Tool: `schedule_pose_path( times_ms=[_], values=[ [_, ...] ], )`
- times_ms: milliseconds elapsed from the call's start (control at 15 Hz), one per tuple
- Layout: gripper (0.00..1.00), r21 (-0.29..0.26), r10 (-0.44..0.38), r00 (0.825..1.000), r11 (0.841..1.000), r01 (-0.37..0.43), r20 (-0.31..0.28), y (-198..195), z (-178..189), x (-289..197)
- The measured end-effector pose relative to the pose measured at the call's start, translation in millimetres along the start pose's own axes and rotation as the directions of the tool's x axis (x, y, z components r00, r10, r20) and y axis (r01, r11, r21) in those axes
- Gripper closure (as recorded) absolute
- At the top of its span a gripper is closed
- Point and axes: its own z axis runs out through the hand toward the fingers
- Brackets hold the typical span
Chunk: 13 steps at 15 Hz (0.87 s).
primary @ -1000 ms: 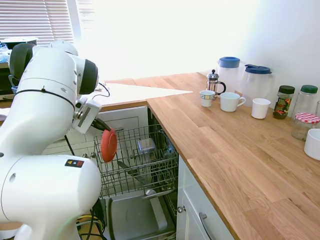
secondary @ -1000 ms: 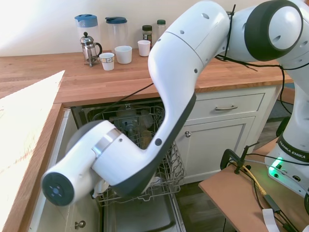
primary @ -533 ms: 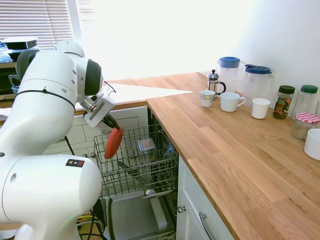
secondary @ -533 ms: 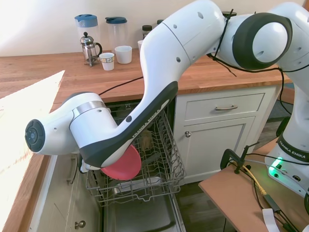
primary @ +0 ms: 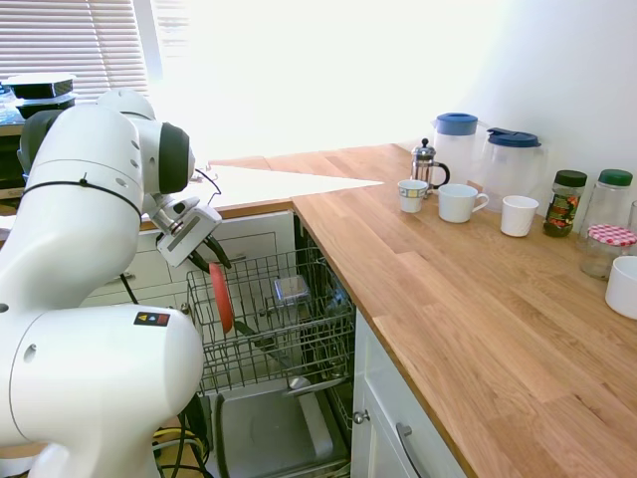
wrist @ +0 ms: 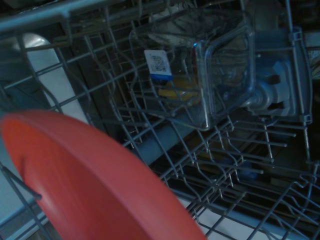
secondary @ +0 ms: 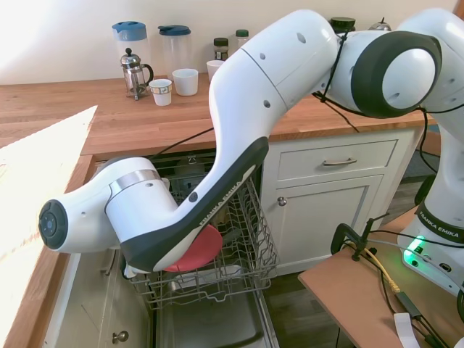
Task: Put the plate in the dishwasher
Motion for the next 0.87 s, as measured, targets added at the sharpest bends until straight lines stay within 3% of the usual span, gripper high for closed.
schedule_pose_path(
  times_ms=[200, 400, 600, 867],
  values=[
    [0.00, 0.005, 0.010, 1.000, 1.000, -0.010, 0.020, -0.4, -0.1, 7.1],
    [0.00, 0.048, -0.041, 0.990, 0.998, 0.035, 0.136, 12.5, -24.8, 27.9],
    [0.00, 0.087, -0.065, 0.950, 0.995, 0.040, 0.306, 53.0, -60.3, 70.7],
    [0.00, 0.151, -0.012, 0.892, 0.986, -0.064, 0.452, 151.8, -79.0, 183.5]
  ],
)
